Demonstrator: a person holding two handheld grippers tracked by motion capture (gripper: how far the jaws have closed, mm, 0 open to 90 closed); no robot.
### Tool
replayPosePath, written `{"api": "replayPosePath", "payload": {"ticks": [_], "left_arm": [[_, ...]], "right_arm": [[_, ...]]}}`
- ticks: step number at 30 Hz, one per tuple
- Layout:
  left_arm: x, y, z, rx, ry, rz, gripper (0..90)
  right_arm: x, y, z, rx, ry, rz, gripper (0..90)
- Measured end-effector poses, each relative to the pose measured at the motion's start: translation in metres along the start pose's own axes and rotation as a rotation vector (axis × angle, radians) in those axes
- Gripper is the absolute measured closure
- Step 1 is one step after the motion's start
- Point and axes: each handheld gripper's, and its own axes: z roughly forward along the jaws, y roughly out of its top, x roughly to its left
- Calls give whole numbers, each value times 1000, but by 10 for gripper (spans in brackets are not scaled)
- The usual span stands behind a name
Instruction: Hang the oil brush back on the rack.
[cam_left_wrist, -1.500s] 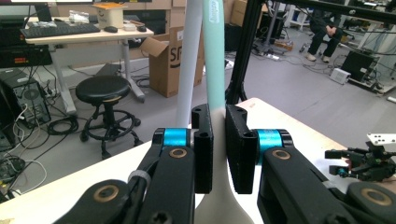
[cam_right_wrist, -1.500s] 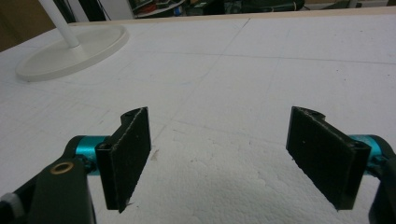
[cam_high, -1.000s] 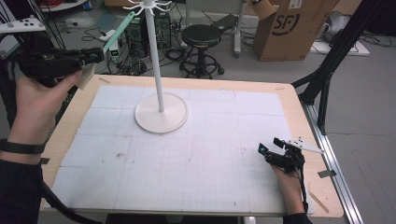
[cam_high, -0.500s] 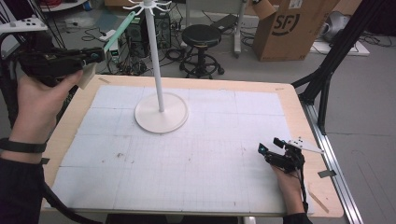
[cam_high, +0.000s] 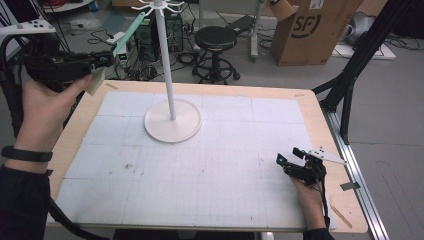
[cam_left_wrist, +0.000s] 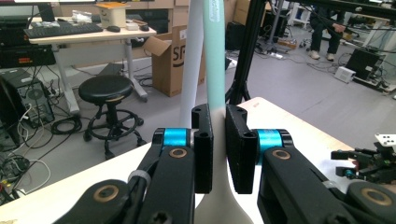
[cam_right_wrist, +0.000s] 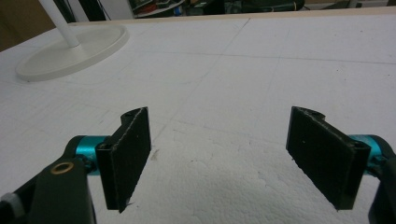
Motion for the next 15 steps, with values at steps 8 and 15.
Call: {"api": "replayPosePath", "payload": {"ticks": [8,15], "left_arm": [[3,-4,7,21,7,-5,817],[2,-6,13,19,21,-9,737]], "right_arm": [[0,0,0,0,0,1,213],[0,0,0,2,2,2,213]]}}
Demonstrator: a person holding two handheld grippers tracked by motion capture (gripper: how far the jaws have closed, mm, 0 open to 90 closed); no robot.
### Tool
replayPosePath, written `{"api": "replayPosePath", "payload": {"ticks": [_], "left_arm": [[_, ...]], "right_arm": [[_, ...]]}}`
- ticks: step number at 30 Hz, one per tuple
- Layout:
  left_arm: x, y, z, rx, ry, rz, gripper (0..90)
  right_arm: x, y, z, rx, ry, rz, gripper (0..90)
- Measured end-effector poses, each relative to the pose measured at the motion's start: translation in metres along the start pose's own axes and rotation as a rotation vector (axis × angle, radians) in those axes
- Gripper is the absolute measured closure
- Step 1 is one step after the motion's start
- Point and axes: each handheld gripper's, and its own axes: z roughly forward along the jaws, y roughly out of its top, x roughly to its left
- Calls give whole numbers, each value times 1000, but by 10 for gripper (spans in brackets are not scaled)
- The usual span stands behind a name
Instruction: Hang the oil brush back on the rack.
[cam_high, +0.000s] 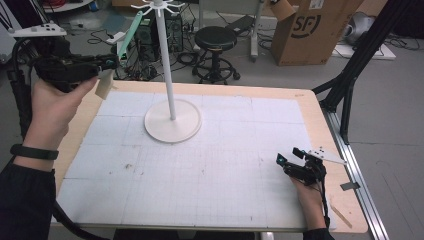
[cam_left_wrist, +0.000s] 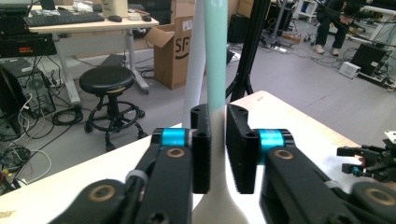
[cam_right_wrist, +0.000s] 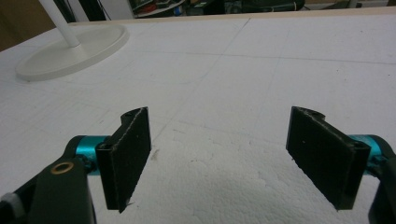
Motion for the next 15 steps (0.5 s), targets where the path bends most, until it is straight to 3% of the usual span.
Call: {"api": "replayPosePath", "payload": {"ticks": [4,7,9,15], "left_arm": [[1,-4,1,9,12,7,645],[4,-13,0,24,-2,7,566],[6,-23,-1,32,-9,11,519],[16,-65,-8,43,-85,26,369]], "right_arm": [[0,0,0,0,0,1,213],[0,0,0,1,-1,-1,213],[0,0,0,3,0,-1,213],[0,0,0,3,-1,-1,216]]}}
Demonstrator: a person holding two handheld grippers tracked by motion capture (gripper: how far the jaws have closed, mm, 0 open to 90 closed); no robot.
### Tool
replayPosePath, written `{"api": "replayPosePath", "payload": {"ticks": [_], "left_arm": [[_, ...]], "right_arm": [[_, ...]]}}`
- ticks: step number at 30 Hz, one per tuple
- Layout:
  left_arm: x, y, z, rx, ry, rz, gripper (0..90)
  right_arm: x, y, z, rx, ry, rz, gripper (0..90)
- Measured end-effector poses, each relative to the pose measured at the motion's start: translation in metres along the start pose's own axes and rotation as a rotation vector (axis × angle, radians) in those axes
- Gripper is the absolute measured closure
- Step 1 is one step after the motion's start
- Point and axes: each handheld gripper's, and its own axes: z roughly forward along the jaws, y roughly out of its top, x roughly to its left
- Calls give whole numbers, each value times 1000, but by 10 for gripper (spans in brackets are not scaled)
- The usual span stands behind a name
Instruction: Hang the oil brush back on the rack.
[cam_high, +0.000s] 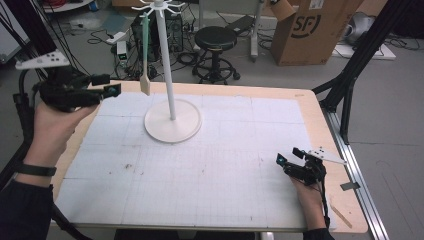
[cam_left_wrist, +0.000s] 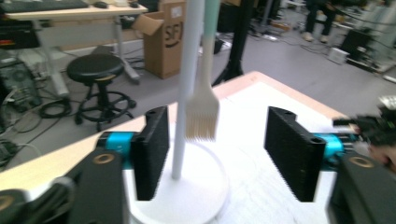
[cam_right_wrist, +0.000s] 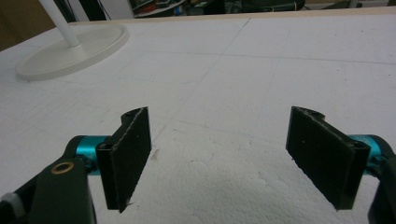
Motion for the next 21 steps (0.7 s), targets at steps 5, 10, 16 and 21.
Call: {"api": "replayPosePath", "payload": {"ticks": [5,10,16,21], "left_arm": [[4,-43,-1,26,-15,14,316],[11,-89,0,43,-40,-1,288],[17,-132,2,35,-60,-9,260],[18,-156,5,26,-53,-2,255]], "right_arm": [[0,0,0,1,-2,-2,216],[0,0,0,0,-2,1,217],[0,0,0,3,-2,-2,216],[0,0,0,3,-2,-1,217]]}}
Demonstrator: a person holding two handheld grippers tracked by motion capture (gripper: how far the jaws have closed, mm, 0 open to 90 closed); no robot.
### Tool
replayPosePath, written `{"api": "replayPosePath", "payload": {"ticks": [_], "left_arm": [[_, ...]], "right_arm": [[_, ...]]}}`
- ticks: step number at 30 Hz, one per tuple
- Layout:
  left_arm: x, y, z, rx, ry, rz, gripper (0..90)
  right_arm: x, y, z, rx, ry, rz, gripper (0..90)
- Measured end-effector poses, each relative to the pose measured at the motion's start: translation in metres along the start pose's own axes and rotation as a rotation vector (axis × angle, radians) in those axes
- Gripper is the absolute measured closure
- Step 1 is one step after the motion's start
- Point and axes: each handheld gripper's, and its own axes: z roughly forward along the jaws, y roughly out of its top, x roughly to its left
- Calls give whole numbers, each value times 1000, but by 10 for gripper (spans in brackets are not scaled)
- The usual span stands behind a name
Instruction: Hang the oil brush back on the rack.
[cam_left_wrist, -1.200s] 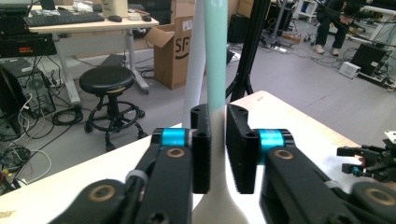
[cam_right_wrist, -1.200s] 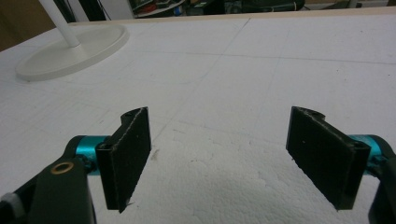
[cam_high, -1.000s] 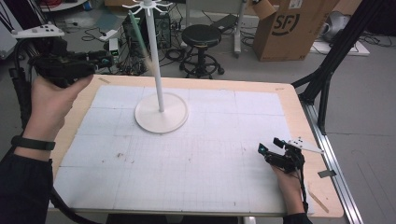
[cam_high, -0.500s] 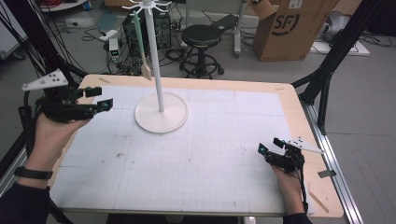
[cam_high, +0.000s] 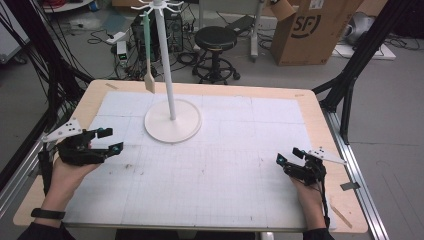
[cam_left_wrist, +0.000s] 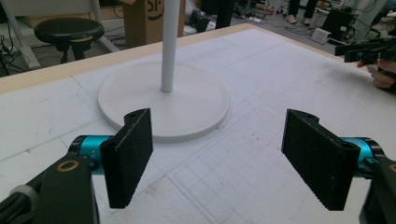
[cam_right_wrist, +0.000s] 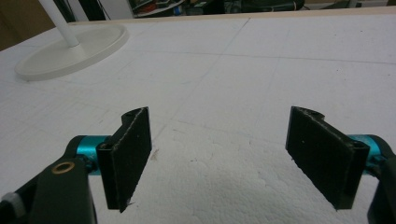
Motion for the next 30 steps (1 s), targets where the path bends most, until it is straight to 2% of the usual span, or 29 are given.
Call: {"api": "replayPosePath", "payload": {"ticks": [2,5,7,9,12,17,20,25,30], "left_arm": [[0,-8,3,4,16,14,253],[1,-21,7,-1,17,5,253],[1,-29,9,-24,24,7,253],[2,-35,10,-35,30,-9,254],[4,-43,13,-22,29,-11,253],[1,-53,18,5,25,-1,256],[1,-57,20,-14,19,-8,264],[1,-62,23,-9,8,-20,263],[0,-65,25,3,16,-22,262]], "right_arm": [[0,0,0,1,0,1,217],[0,0,0,1,-1,-3,216],[1,0,0,3,0,-1,216],[1,0,0,1,-2,-4,216],[0,0,0,1,-1,-5,216],[1,0,0,4,-1,-3,216],[1,0,0,5,-1,-4,216],[0,0,0,2,-1,-4,216],[0,0,0,3,0,-5,217]]}}
